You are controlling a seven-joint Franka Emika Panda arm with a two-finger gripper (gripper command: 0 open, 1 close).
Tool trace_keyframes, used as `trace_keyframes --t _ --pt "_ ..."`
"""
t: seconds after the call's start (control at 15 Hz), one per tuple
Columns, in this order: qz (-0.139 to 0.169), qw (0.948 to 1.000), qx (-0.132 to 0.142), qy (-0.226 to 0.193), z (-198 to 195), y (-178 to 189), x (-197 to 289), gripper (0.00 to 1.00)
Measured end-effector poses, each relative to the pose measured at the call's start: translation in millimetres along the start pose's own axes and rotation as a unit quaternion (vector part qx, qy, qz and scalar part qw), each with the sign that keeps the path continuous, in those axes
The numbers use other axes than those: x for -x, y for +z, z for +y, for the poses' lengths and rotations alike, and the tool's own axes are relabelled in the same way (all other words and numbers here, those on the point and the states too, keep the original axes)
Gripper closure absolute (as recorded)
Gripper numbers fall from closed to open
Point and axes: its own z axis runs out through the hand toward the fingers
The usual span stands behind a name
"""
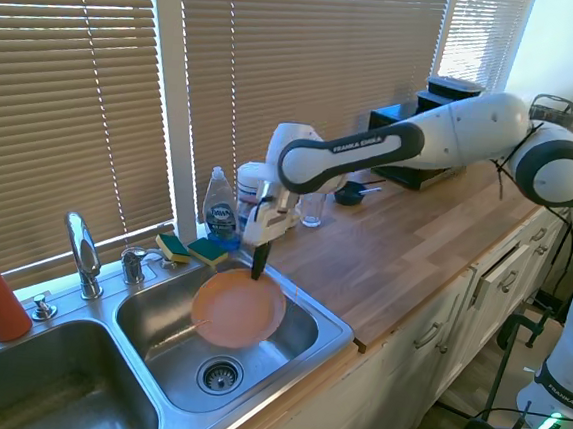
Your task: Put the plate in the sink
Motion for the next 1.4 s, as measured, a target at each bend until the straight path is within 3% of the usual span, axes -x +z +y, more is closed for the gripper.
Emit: trace_keyframes --t 0.27,0.67,0.73,1.07,1.4 --pt "0.004 0.9994 0.034 -0.003 -23 60 -14 1.0" --pt "0.003 0.9959 0.087 0.024 -29 154 -26 1.0" --pt "0.0 0.9951 0.095 0.03 -30 164 -27 0.0" --pt "-0.007 0.9933 0.107 0.043 -31 186 -36 0.0" --pt "-0.011 0.9933 0.107 0.043 -39 181 -40 0.0"
